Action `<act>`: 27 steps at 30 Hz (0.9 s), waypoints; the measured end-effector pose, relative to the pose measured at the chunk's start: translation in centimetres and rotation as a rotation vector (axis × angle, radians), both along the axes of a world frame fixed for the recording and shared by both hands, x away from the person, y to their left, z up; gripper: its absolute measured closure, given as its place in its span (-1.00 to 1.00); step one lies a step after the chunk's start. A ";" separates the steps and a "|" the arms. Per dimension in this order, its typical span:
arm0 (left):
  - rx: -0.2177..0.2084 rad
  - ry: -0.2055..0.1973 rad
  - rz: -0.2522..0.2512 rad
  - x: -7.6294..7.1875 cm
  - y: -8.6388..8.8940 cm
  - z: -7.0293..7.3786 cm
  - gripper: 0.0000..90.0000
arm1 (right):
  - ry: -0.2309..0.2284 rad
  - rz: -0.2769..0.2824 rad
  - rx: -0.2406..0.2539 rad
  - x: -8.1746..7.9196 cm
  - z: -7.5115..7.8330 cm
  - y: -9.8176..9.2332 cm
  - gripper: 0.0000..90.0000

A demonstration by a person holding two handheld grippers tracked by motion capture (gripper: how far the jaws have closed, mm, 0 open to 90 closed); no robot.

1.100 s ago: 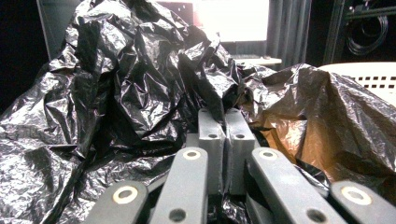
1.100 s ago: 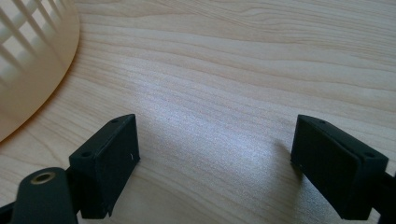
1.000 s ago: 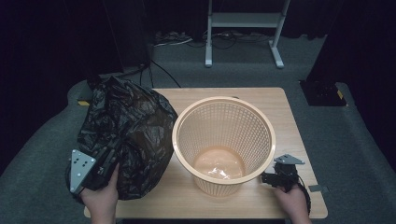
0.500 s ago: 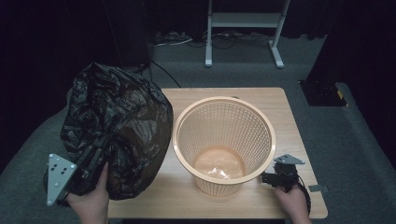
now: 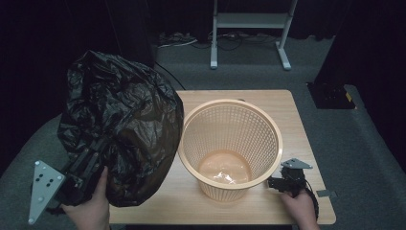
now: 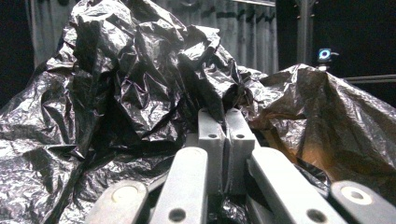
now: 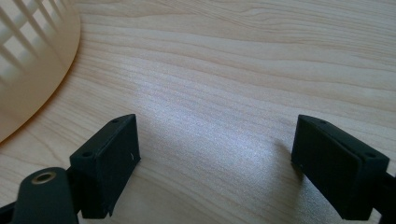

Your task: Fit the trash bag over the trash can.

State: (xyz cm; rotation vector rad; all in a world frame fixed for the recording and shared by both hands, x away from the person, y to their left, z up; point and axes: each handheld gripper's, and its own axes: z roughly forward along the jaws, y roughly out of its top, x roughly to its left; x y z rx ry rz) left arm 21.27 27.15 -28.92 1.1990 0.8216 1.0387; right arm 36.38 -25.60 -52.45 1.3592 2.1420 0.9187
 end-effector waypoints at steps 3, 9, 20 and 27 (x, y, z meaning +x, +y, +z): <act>-0.009 0.000 -0.042 0.1 -0.6 0.3 0.94 | 0.000 0.000 0.000 0.0 0.0 0.0 -0.68; 0.008 -0.009 -0.102 0.4 -2.5 0.7 0.94 | 0.000 0.000 0.000 0.0 0.0 0.0 -0.67; -0.004 -0.017 -0.243 1.3 -6.2 1.4 0.94 | 0.002 0.000 0.001 0.0 0.0 0.0 -0.68; -0.006 -0.030 -0.312 1.6 -8.4 1.9 0.94 | 0.002 0.000 0.002 0.0 0.0 0.0 -0.68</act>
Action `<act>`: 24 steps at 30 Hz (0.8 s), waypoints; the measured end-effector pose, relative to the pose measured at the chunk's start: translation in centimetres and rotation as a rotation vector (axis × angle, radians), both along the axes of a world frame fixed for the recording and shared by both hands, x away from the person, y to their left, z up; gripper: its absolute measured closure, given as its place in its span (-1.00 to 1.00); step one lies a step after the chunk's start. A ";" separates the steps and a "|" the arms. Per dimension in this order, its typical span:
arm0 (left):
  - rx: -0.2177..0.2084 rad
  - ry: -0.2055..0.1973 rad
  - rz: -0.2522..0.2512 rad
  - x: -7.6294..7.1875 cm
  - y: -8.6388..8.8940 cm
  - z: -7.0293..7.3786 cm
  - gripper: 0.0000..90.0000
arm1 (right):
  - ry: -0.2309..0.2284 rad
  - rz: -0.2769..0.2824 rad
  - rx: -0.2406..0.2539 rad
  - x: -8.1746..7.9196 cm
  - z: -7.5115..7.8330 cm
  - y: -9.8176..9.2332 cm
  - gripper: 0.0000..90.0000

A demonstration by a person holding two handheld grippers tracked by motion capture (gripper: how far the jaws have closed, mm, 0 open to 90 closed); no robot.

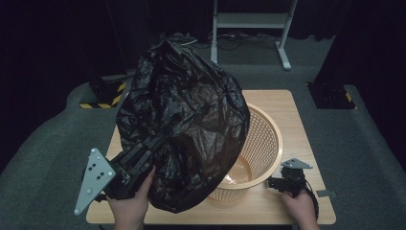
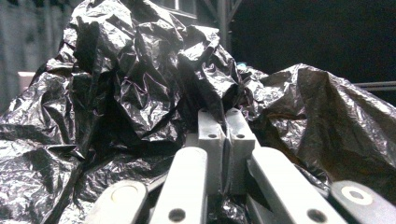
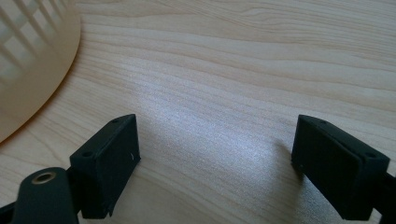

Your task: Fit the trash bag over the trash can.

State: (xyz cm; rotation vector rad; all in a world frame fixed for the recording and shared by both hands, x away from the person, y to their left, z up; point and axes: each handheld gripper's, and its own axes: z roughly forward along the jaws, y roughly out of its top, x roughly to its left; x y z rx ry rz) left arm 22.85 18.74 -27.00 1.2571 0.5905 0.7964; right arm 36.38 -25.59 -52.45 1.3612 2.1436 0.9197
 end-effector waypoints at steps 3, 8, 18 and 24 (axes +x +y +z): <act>0.000 -0.003 -0.020 0.1 -0.8 0.1 0.94 | 0.000 0.000 0.000 0.0 0.0 0.0 -0.68; 0.001 0.000 -0.063 0.5 -2.1 0.2 0.94 | 0.000 0.000 0.000 0.0 0.0 0.0 -0.68; 0.037 0.009 -0.124 1.2 -4.5 0.3 0.93 | 0.001 0.000 0.003 0.0 0.0 0.0 -0.67; 0.059 0.025 -0.160 1.9 -5.7 0.5 0.93 | 0.001 0.000 0.003 0.0 0.0 0.0 -0.67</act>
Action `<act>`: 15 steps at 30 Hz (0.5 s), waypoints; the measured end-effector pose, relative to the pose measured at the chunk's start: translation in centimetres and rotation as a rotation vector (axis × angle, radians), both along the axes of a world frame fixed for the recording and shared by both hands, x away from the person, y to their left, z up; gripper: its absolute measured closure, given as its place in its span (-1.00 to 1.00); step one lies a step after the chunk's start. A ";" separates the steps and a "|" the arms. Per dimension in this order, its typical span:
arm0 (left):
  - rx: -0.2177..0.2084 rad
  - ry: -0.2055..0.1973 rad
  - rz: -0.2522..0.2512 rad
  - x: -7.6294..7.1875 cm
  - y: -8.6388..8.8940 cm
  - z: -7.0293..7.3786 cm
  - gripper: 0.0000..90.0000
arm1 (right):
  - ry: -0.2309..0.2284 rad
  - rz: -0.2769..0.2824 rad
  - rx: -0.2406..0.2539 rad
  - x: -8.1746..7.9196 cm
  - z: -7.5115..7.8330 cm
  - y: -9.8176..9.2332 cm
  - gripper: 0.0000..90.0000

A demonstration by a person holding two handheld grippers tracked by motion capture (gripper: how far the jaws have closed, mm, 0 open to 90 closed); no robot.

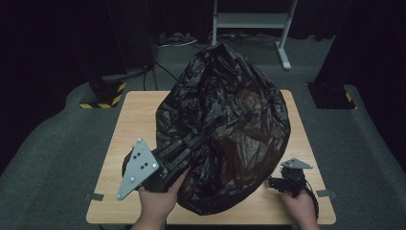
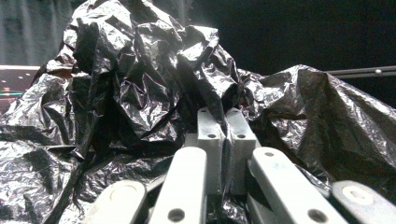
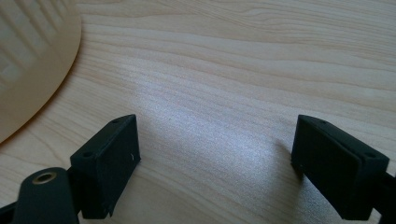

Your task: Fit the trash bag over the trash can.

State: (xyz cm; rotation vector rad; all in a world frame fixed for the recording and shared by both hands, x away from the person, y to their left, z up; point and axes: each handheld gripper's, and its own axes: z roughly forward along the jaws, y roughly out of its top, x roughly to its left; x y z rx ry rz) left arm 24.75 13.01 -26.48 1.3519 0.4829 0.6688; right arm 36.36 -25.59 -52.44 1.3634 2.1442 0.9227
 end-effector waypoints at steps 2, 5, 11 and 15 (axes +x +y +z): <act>0.014 0.000 -0.009 0.2 -0.5 0.0 0.92 | 0.000 0.000 0.000 0.0 0.0 0.0 -0.67; 0.025 0.013 -0.024 0.5 -1.1 0.0 0.92 | 0.000 0.000 0.000 0.0 0.0 0.0 -0.67; 0.041 0.031 -0.042 1.2 -1.9 0.0 0.91 | 0.000 -0.001 0.001 0.0 0.0 0.0 -0.67; 0.057 0.044 -0.044 1.4 -2.3 -0.2 0.91 | -0.001 0.001 0.001 0.0 0.0 0.0 -0.67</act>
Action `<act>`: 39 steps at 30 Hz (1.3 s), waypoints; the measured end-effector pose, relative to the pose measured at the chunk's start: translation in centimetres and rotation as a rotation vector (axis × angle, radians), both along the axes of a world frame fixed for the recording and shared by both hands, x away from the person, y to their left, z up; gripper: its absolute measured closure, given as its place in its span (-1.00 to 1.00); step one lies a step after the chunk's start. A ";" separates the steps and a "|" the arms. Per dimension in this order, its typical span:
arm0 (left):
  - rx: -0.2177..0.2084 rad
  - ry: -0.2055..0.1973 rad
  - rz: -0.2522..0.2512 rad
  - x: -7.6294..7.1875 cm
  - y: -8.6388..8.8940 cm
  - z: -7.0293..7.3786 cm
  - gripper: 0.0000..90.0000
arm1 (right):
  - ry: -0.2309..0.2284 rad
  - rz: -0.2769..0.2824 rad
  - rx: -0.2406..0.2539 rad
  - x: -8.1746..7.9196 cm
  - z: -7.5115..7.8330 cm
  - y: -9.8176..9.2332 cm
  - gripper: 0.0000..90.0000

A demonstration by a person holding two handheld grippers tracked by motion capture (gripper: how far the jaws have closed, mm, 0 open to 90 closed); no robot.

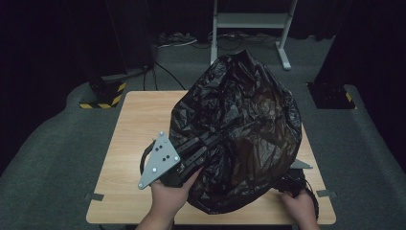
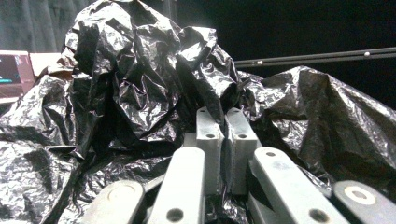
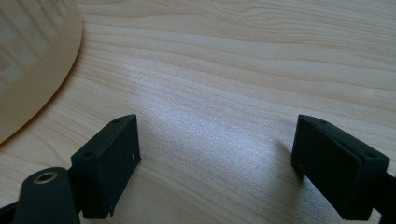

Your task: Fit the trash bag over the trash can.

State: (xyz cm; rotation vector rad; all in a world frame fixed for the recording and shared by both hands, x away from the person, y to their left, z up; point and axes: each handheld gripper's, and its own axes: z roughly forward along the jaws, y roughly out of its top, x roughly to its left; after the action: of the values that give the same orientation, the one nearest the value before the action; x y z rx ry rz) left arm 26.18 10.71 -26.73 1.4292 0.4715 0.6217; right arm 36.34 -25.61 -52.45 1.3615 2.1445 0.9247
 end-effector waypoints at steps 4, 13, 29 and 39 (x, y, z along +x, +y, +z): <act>0.016 0.002 0.029 0.4 -0.2 -0.2 0.73 | 0.002 -0.001 0.002 0.0 0.0 0.0 -0.67; 0.004 0.023 0.055 1.4 -0.4 -0.2 0.21 | 0.004 -0.002 0.005 0.0 0.0 0.0 -0.67; -0.066 -0.022 0.101 0.0 2.8 0.7 -0.12 | 0.004 -0.001 0.005 -0.1 0.0 0.0 -0.67; -0.058 0.000 0.227 -0.8 7.0 -1.5 -0.21 | -0.031 0.018 0.016 -0.4 0.1 -0.1 -0.68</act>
State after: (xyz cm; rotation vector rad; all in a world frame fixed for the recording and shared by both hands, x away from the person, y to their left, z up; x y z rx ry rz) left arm 25.33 17.71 -28.27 1.3308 0.6522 0.7829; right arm 35.94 -25.70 -52.32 1.3288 2.1343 0.9649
